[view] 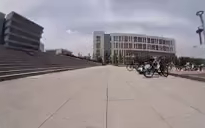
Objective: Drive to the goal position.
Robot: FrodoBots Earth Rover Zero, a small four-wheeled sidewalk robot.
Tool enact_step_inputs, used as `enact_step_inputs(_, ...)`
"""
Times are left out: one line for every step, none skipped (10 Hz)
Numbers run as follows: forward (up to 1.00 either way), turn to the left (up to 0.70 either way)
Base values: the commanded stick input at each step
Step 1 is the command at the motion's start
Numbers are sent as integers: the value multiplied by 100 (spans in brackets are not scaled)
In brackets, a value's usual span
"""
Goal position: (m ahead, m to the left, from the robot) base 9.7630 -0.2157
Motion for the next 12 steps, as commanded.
enact_step_inputs(100, 0)
enact_step_inputs(100, 0)
enact_step_inputs(100, 0)
enact_step_inputs(100, 0)
enact_step_inputs(100, 0)
enact_step_inputs(100, 0)
enact_step_inputs(100, 0)
enact_step_inputs(100, 0)
enact_step_inputs(100, 0)
enact_step_inputs(100, 0)
enact_step_inputs(100, 0)
enact_step_inputs(100, 0)
